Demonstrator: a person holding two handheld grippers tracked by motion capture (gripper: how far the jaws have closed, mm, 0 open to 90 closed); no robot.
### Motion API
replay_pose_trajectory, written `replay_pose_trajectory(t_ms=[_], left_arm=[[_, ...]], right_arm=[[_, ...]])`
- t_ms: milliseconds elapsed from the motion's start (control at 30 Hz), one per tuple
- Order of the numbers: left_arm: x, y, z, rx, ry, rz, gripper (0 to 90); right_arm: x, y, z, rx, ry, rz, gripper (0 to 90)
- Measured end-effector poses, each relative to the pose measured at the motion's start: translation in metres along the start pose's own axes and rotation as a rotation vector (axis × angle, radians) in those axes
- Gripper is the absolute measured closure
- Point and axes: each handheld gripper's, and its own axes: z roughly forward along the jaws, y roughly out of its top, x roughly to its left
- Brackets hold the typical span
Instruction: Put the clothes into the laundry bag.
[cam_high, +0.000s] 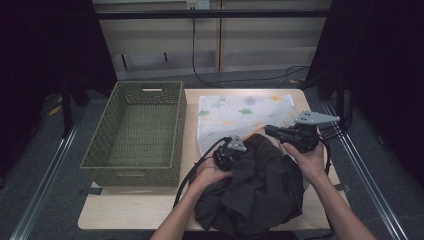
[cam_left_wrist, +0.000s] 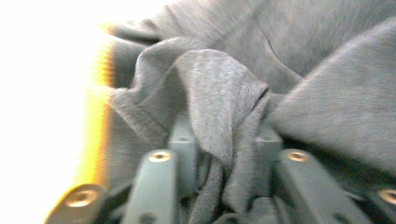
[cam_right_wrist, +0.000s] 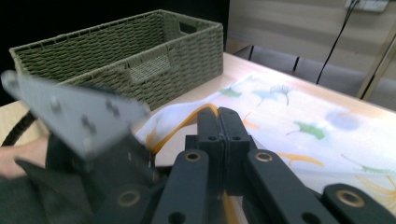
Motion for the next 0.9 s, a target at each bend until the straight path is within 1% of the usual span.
replay_pose_trajectory(t_ms=[33,67,100,133,167,233,267,300,333,367,400,467,500,533,567,600,633,667,700,733,767,800,833,867,900], left_arm=[[0.0,0.0,-0.005,-0.029,-0.014,-0.012,61.2],[0.0,0.001,-0.011,-0.057,-0.013,-0.025,55.2],[0.0,0.002,-0.017,-0.066,-0.01,-0.035,47.9],[-0.001,0.002,-0.027,-0.102,-0.015,-0.046,42.7],[-0.001,0.002,-0.035,-0.137,-0.015,-0.052,41.6],[-0.004,0.003,-0.049,-0.195,0.015,-0.06,33.7],[-0.005,0.004,-0.056,-0.224,0.015,-0.065,30.4],[-0.007,0.004,-0.063,-0.249,0.019,-0.069,29.2],[-0.009,0.005,-0.068,-0.262,0.019,-0.065,26.2],[-0.014,0.007,-0.072,-0.255,0.019,-0.058,25.1],[-0.018,0.008,-0.074,-0.264,-0.008,-0.041,24.8],[-0.031,0.011,-0.076,-0.273,-0.048,-0.019,22.2],[-0.037,0.013,-0.077,-0.286,-0.073,-0.005,21.8],[-0.044,0.015,-0.076,-0.299,-0.091,0.0,21.3],[-0.049,0.017,-0.074,-0.299,-0.106,0.01,20.5],[-0.056,0.019,-0.071,-0.286,-0.104,0.02,19.5],[-0.06,0.02,-0.066,-0.289,-0.112,0.037,17.7],[-0.063,0.021,-0.062,-0.282,-0.122,0.037,17.0],[-0.066,0.021,-0.052,-0.263,-0.144,0.039,16.6],[-0.069,0.02,-0.044,-0.216,-0.137,0.056,14.4],[-0.07,0.018,-0.034,-0.193,-0.161,0.057,13.2],[-0.071,0.016,-0.025,-0.152,-0.19,0.075,11.1],[-0.072,0.012,-0.015,-0.127,-0.245,0.082,8.5],[-0.072,0.009,-0.007,-0.084,-0.274,0.072,10.2],[-0.073,0.006,-0.001,-0.058,-0.271,0.078,8.2]], right_arm=[[-0.001,-0.002,0.0,0.003,-0.003,0.007,88.9],[-0.003,-0.004,-0.001,0.007,0.0,0.012,88.9],[-0.004,-0.006,-0.001,0.009,-0.003,0.018,89.0],[-0.005,-0.007,-0.002,0.012,-0.004,0.023,88.9],[-0.007,-0.009,-0.002,0.013,-0.006,0.031,88.9],[-0.01,-0.01,-0.001,0.016,-0.016,0.035,88.9],[-0.01,-0.011,-0.001,0.019,-0.014,0.034,88.9],[-0.011,-0.011,-0.001,0.021,-0.016,0.035,88.9],[-0.011,-0.012,0.0,0.02,-0.015,0.035,88.9],[-0.01,-0.012,0.001,0.024,-0.016,0.037,88.9],[-0.01,-0.012,0.001,0.028,-0.014,0.035,88.9],[-0.01,-0.013,0.003,0.031,-0.009,0.032,88.9],[-0.01,-0.013,0.003,0.034,-0.01,0.031,88.9],[-0.01,-0.013,0.004,0.036,-0.008,0.033,88.9],[-0.01,-0.013,0.004,0.037,-0.006,0.028,88.8],[-0.011,-0.013,0.004,0.042,-0.004,0.028,88.9],[-0.011,-0.013,0.003,0.04,-0.003,0.03,88.8],[-0.012,-0.013,0.003,0.042,-0.005,0.036,88.8],[-0.013,-0.014,0.003,0.045,-0.005,0.036,88.9],[-0.013,-0.015,0.004,0.049,-0.005,0.036,88.8],[-0.013,-0.015,0.005,0.051,-0.002,0.038,88.8],[-0.014,-0.016,0.005,0.054,-0.006,0.04,88.8],[-0.014,-0.016,0.005,0.054,-0.003,0.037,88.8],[-0.015,-0.016,0.005,0.056,-0.003,0.037,88.8],[-0.015,-0.016,0.005,0.056,-0.005,0.038,88.8]])
